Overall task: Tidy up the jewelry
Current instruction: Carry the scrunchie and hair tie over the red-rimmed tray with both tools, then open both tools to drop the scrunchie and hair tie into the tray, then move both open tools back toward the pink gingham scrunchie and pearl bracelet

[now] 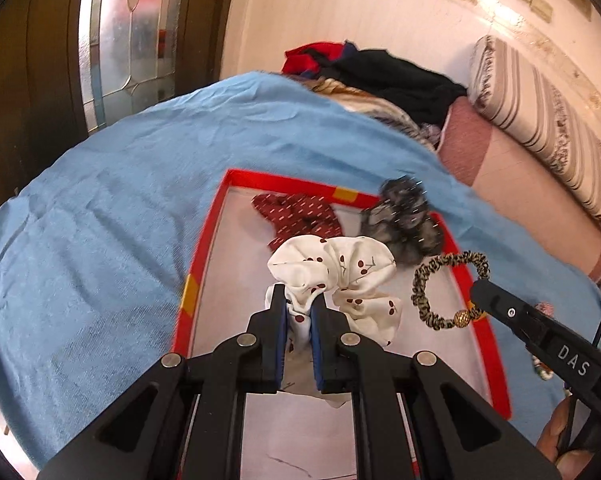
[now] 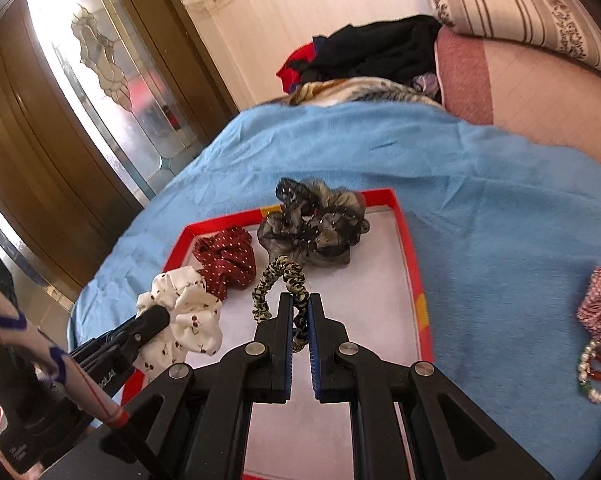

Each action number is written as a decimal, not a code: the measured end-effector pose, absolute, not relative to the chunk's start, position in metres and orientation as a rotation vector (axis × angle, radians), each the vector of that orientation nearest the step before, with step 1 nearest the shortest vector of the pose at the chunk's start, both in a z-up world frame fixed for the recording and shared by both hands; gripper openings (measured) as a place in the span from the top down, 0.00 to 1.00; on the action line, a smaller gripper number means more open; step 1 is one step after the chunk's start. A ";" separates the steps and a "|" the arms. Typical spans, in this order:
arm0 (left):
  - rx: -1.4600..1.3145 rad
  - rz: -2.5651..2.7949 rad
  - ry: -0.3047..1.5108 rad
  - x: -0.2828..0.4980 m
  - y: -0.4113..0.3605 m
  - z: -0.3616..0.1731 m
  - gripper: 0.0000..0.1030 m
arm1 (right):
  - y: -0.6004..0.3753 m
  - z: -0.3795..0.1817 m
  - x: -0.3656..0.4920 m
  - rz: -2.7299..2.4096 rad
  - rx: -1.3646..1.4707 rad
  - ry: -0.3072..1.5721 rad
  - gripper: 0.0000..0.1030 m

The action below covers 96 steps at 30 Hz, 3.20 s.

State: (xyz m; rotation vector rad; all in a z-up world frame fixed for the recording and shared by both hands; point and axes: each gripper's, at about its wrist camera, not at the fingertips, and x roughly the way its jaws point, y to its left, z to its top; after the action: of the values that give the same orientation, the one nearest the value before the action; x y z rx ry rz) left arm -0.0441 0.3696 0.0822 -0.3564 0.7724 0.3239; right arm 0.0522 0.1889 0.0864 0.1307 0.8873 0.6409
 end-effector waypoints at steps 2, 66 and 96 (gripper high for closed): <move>-0.363 0.344 0.787 -0.043 0.373 0.078 0.90 | 0.192 0.082 0.055 0.637 0.129 0.901 0.93; -0.085 -0.272 0.867 -0.041 0.088 0.069 0.70 | -0.187 0.081 -0.025 0.139 0.428 0.825 0.70; 0.252 -0.417 1.026 0.079 -0.023 0.026 0.82 | -0.229 0.093 -0.038 0.234 0.587 0.758 0.70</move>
State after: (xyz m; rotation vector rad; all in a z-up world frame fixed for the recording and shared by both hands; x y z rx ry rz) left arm 0.0791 -0.0235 0.0261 0.2521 1.0259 -0.4166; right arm -0.0379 -0.2288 0.0927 0.5869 0.7578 0.2341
